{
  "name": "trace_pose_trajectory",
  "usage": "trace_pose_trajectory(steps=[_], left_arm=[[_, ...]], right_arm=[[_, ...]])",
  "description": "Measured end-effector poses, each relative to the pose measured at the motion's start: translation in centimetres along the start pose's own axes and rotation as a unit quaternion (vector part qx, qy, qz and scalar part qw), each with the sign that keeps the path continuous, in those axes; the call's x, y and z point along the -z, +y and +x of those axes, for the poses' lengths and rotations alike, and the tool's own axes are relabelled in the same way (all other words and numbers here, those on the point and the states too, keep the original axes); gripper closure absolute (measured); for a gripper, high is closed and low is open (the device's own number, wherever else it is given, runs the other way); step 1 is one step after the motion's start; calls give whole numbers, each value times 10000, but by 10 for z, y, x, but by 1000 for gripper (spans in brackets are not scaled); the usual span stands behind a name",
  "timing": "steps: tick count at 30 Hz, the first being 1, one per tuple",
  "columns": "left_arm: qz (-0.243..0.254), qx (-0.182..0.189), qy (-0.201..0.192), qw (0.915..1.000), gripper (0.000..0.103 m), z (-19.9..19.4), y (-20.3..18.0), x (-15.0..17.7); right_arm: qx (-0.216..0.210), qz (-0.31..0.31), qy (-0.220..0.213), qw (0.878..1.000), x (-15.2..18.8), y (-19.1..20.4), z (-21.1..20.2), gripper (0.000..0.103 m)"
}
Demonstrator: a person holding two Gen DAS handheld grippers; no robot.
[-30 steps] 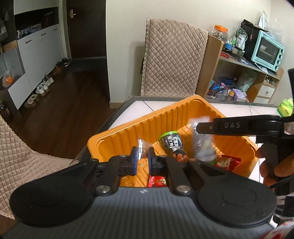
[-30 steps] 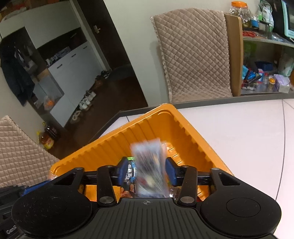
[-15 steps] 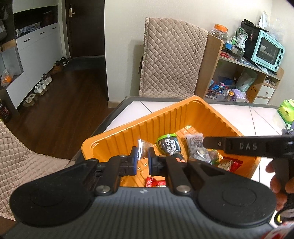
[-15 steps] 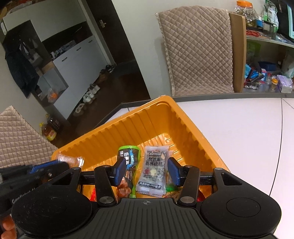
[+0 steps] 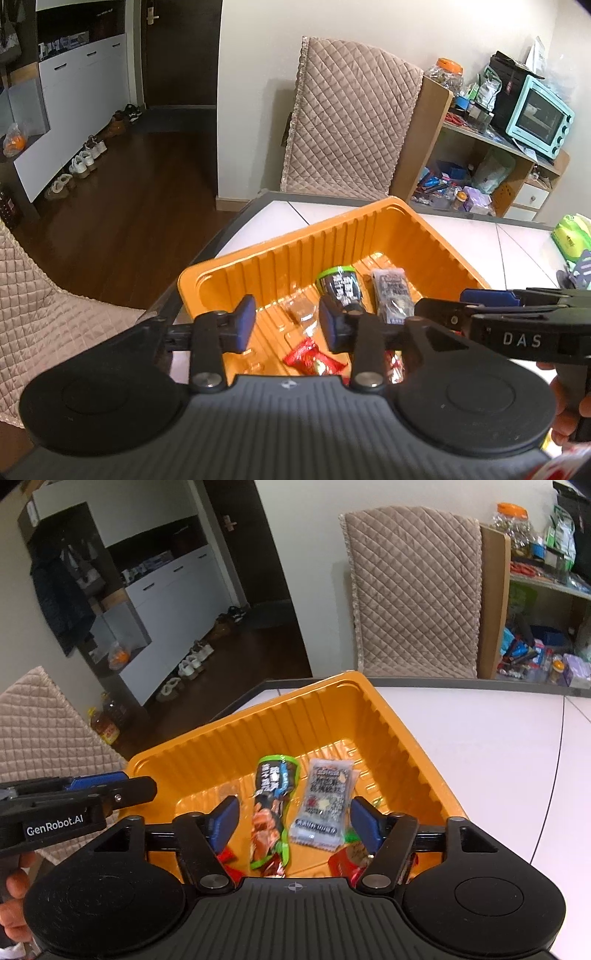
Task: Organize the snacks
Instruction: 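Open both tools to drop the caramel and snack packet into the tray, then withdraw both open tools from the tray toward the red and yellow candies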
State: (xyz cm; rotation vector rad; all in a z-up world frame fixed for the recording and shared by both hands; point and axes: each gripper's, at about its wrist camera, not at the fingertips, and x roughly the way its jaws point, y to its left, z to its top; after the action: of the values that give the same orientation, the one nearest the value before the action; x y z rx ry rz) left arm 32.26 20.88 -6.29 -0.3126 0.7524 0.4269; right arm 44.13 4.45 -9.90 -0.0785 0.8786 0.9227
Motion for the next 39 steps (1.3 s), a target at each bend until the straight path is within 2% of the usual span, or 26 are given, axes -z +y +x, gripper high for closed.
trace_pose_trajectory(steps=[5, 8, 11, 21, 39], left_arm=[[-20, 38, 66, 10000, 66, -16, -4, 4], [-24, 11, 126, 9999, 59, -27, -7, 6], [-43, 32, 168, 9998, 56, -38, -9, 11], [-34, 88, 363, 9993, 56, -75, -21, 34], [242, 367, 557, 9975, 54, -136, -52, 88]], right_arm=[[18, -128, -29, 9999, 9, 8, -15, 30], [37, -124, -58, 9999, 13, 10, -25, 29], [48, -113, -101, 9999, 16, 10, -37, 27], [108, 95, -185, 9997, 37, 10, -84, 25], [352, 532, -260, 9976, 103, 7, -172, 25]])
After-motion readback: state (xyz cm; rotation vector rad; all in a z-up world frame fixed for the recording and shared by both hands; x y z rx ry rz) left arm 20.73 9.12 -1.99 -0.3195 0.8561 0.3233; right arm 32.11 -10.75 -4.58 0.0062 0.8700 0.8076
